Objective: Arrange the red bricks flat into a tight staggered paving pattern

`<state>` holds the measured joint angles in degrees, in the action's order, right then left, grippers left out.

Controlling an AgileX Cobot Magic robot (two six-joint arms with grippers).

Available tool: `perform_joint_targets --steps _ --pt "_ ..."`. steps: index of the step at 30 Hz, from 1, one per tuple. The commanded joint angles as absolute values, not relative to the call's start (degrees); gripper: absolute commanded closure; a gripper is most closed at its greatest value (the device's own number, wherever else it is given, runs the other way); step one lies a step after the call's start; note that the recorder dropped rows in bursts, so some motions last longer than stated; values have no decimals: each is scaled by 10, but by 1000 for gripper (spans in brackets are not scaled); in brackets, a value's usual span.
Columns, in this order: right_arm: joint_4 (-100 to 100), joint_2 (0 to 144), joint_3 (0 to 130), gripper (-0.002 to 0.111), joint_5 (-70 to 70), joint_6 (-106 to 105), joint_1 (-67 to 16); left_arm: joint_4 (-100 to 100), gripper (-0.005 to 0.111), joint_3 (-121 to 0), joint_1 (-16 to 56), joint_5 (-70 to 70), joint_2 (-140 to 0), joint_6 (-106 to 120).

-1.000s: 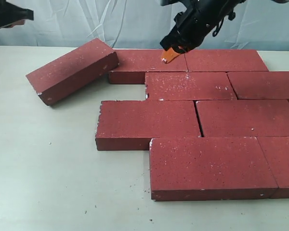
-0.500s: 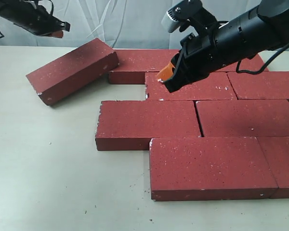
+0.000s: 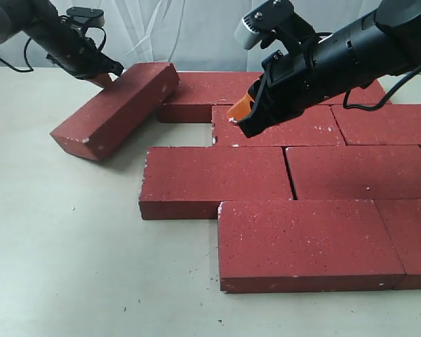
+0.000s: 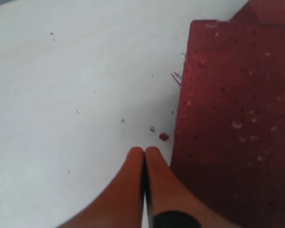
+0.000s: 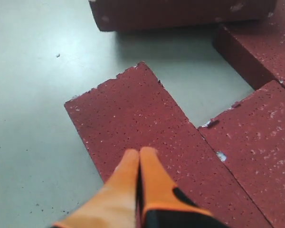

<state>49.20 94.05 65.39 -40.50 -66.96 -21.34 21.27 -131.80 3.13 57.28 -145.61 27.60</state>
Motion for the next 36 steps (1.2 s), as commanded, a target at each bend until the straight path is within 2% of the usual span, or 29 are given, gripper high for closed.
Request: perform_joint_targets --steps 1,4,9,15,23,36 --pt "494 936 652 109 -401 -677 -215 205 107 -1335 35 648 -1435 292" --pt "494 936 652 109 -401 -687 -215 205 107 -1336 35 700 -1409 307" --pt "494 936 652 109 -400 -687 -215 200 107 -1336 35 693 -1366 314" --pt "496 936 652 109 -386 -687 -215 303 107 -1336 58 548 -1367 319" --pt "496 936 652 109 -379 -687 -215 287 107 -1357 117 399 -1430 395" --pt "498 936 652 109 -377 -687 -215 283 107 -1400 123 436 -1488 377"
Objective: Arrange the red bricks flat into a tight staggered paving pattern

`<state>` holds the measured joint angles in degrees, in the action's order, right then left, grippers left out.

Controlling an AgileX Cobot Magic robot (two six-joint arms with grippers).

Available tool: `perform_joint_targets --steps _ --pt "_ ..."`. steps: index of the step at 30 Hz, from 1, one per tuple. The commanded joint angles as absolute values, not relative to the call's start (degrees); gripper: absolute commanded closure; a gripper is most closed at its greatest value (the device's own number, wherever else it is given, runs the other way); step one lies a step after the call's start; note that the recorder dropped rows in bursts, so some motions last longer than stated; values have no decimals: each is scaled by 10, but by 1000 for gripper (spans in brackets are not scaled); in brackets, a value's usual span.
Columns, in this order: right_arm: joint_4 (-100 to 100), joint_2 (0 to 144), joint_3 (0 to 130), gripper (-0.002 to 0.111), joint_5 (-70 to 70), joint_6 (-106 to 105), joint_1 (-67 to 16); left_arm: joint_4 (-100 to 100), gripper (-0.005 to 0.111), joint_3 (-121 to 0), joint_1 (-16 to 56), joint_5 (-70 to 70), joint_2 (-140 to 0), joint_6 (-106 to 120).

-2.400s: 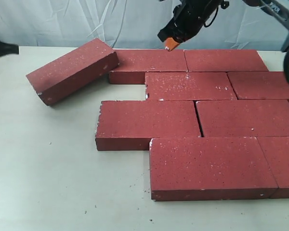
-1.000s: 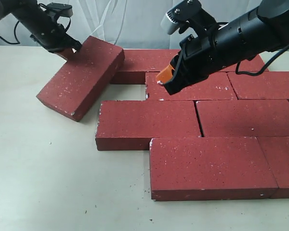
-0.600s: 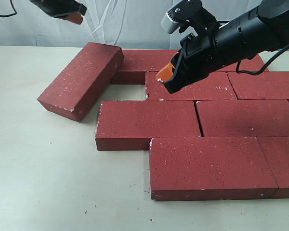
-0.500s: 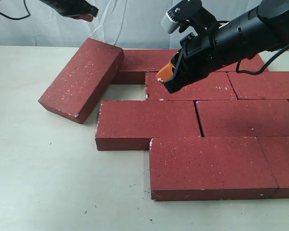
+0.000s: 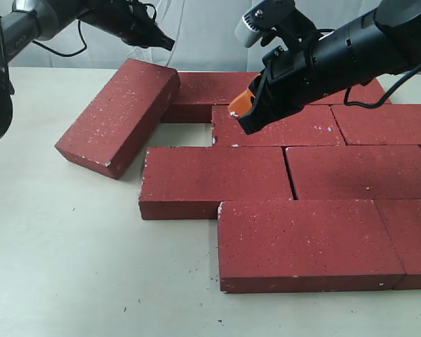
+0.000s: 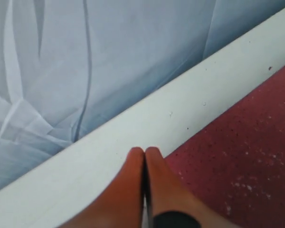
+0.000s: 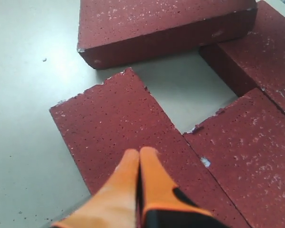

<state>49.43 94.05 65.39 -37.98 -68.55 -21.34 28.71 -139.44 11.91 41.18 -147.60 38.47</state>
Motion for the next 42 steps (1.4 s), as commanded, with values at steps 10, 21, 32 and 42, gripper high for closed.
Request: perform_joint_targets --steps 10,21,32,42 --pt "498 936 652 109 -377 -687 -215 198 107 -1401 123 519 -1476 360" --pt "498 936 652 109 -375 -687 -215 133 107 -1401 119 690 -1409 347" --pt "498 936 652 109 -374 -687 -215 218 107 -1401 128 516 -1474 345" --pt "498 936 652 109 -359 -687 -215 95 107 -1401 126 700 -1444 345"
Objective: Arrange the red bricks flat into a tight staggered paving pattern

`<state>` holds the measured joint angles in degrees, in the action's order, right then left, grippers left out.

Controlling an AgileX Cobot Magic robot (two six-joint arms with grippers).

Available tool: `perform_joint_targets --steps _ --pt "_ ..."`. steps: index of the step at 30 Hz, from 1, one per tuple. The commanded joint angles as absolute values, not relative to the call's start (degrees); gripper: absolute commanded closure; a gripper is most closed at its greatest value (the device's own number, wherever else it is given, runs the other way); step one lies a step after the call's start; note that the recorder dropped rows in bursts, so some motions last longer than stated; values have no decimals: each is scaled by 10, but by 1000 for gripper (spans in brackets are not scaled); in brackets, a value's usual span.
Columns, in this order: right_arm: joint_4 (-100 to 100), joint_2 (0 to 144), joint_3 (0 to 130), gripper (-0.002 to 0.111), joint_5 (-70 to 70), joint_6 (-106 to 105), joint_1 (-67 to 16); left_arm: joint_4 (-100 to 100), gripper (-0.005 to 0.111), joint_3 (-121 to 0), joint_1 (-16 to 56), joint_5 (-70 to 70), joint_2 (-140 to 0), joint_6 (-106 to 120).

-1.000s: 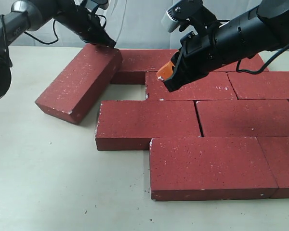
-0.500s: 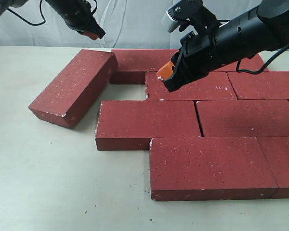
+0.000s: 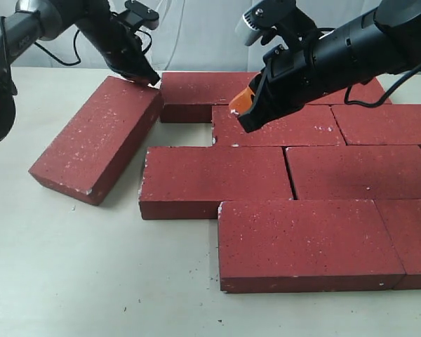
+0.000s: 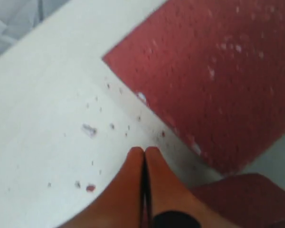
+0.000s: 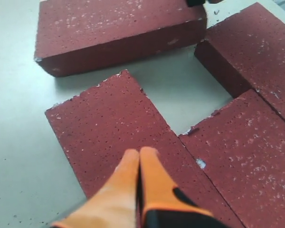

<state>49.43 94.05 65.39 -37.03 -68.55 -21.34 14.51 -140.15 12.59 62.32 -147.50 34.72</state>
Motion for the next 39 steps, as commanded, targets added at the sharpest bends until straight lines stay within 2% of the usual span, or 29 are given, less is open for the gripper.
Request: perform_joint_targets --steps 1,9,14,22,30,35,39 --pt "498 936 652 109 -356 -687 -215 83 107 -1401 126 700 -1438 345" --pt "498 936 652 109 -368 -687 -215 -67 107 -1393 120 700 -1369 192" --pt "513 936 652 109 -411 -687 -225 -44 107 -1307 96 700 -1279 167" --pt "518 953 652 109 -399 -739 -316 42 107 -1019 57 698 -1127 190" --pt "515 988 652 109 -338 -740 -355 136 107 -771 52 572 -965 199" --pt "499 1001 654 109 -318 -747 -355 304 107 -639 85 583 -916 355" --pt "491 1003 654 109 -308 -747 -355 372 107 -574 129 453 -926 397"
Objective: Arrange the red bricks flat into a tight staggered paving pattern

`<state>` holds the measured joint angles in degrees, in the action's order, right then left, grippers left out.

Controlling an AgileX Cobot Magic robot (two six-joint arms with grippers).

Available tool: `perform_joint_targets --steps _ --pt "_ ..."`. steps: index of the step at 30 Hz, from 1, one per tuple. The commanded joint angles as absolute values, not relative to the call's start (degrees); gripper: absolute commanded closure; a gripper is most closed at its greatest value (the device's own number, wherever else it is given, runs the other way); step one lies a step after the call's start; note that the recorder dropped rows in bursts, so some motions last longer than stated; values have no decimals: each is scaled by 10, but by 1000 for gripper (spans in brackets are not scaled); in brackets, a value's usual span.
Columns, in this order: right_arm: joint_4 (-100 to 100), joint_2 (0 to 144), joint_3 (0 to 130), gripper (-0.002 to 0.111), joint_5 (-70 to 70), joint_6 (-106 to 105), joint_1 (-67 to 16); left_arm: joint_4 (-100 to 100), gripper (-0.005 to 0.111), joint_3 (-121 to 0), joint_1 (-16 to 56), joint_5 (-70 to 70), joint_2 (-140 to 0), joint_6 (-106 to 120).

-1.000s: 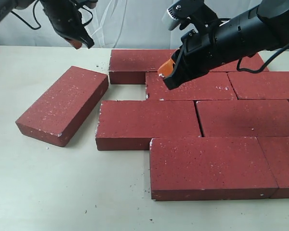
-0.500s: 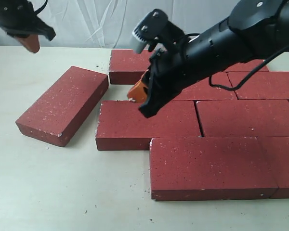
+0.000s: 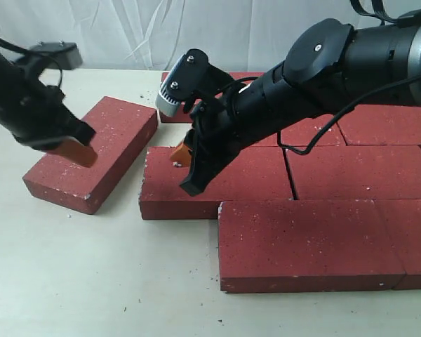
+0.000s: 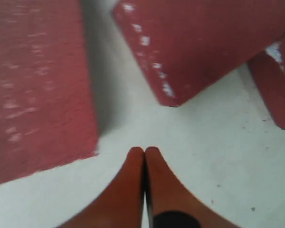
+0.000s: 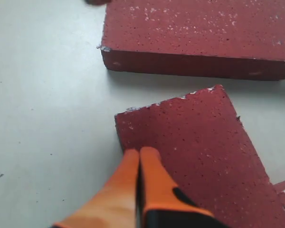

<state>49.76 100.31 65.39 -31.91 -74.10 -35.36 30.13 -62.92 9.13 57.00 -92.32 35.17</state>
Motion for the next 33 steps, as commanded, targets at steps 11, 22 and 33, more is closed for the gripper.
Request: perform_joint_targets --steps 11,22,33 --pt "479 1003 654 109 -267 -747 -355 294 107 -550 202 282 -1002 397" --pt "478 1003 654 109 -247 -747 -355 225 107 -553 202 287 -1054 389" --pt "478 1003 654 109 -246 -747 -355 -90 107 -553 180 351 -1048 139"
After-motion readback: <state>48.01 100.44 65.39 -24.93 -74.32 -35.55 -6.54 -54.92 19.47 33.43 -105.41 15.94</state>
